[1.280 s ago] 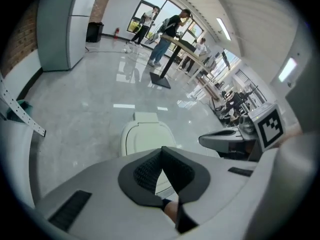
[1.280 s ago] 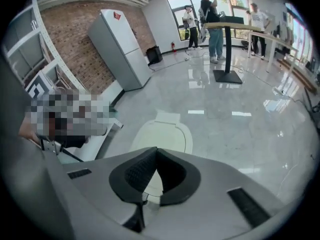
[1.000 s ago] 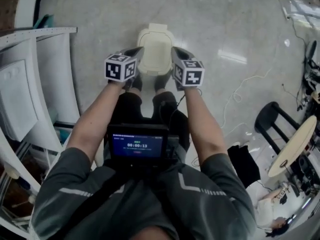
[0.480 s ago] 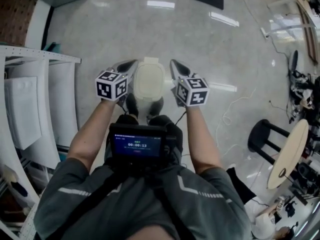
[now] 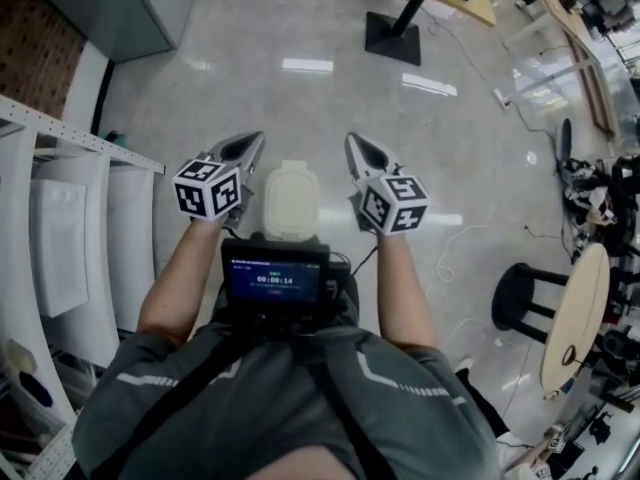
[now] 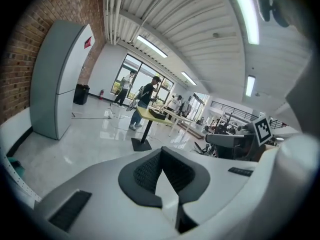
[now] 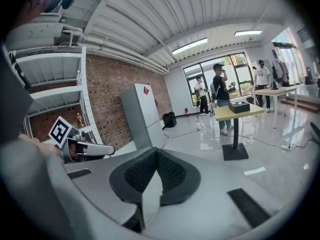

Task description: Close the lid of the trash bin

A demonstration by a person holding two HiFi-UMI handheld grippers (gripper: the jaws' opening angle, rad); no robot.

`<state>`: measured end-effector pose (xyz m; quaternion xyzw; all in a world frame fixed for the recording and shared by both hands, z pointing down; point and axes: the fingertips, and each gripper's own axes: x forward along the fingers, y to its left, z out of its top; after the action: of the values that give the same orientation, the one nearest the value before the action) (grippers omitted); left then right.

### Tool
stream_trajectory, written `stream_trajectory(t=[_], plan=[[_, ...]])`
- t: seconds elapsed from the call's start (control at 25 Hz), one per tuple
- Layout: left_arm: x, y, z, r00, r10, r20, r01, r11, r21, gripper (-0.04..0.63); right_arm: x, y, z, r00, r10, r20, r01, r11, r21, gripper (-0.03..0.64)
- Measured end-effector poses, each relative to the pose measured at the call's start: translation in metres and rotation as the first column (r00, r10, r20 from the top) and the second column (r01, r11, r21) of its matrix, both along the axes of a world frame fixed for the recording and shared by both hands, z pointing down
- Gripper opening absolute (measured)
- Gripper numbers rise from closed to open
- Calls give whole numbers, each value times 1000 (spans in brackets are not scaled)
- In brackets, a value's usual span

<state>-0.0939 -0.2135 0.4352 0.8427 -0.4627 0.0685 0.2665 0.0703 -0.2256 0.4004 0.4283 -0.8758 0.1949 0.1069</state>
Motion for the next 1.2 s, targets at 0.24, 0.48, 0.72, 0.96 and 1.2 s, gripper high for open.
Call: stream_trajectory(t=[0.24, 0.48, 0.72, 0.96, 1.2], plan=[[-3, 2, -57, 999, 37, 16, -39, 991, 131, -2, -7, 4, -46, 999, -40, 6, 39, 995, 88, 9], [-5, 22, -89, 997, 81, 16, -83, 980, 183, -2, -11, 16, -79, 998, -68, 19, 65, 988, 138, 9], [-14, 27, -108, 998, 57, 14, -59, 972, 225, -2, -12, 22, -112, 997, -71, 6, 68, 976, 206, 9], [-10, 24, -132, 998, 67, 13, -68, 958, 278, -2, -16, 21, -133, 997, -78, -2, 76, 966, 246, 8], [-4, 26, -139, 997, 79, 19, -81, 955, 285, -2, -13, 24, -133, 997, -77, 10, 73, 969, 236, 8]])
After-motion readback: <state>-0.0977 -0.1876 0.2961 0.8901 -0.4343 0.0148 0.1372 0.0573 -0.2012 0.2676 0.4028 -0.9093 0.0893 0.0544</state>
